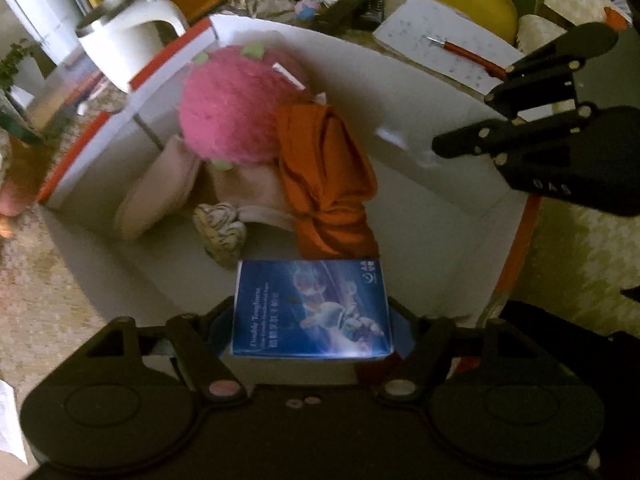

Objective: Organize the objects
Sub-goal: 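Carry the blue package into the box and release it by the orange cloth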

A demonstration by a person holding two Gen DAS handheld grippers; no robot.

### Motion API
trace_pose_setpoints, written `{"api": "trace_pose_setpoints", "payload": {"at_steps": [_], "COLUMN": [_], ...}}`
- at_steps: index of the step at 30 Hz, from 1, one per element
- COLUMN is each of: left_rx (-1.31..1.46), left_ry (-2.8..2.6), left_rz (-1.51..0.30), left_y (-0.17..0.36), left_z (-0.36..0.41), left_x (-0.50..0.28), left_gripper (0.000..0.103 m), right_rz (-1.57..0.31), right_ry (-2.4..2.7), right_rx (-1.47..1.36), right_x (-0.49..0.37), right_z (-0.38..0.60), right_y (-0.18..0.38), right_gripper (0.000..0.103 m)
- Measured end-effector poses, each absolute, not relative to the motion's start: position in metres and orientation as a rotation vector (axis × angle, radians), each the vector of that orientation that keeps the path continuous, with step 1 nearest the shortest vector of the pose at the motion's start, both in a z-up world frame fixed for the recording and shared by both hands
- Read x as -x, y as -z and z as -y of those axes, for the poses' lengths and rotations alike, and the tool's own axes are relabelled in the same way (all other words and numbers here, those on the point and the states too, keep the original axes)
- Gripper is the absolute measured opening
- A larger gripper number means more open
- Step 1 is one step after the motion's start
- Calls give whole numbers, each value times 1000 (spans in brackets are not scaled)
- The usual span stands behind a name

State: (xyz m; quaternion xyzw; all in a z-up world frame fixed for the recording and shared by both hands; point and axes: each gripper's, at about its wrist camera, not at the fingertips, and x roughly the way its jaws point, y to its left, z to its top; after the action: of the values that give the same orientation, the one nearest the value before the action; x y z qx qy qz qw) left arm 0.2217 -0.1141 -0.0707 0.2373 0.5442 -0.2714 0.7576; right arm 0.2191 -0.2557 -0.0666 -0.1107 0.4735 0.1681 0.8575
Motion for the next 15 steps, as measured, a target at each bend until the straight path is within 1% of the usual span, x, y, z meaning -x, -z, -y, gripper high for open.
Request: {"api": "trace_pose_setpoints", "payload": {"at_steps": [12,14,15], "left_rx": [-423,-412,-413], "left_ry": [589,577,567], "left_rz": [-1289,-1293,-1288], "left_y": [90,93,93], "left_z": [112,110,108], "left_x": [-244,-245,-245], "left_gripper": [75,77,80], "right_rz": [-1000,-1001,-1001], "right_ry": [-351,-348,-349], "right_rx": [229,228,227], "right_x": [-219,-219,-219], "right_z": [256,256,256], "right_y": [67,68,68], "right_gripper": [7,7,7]}}
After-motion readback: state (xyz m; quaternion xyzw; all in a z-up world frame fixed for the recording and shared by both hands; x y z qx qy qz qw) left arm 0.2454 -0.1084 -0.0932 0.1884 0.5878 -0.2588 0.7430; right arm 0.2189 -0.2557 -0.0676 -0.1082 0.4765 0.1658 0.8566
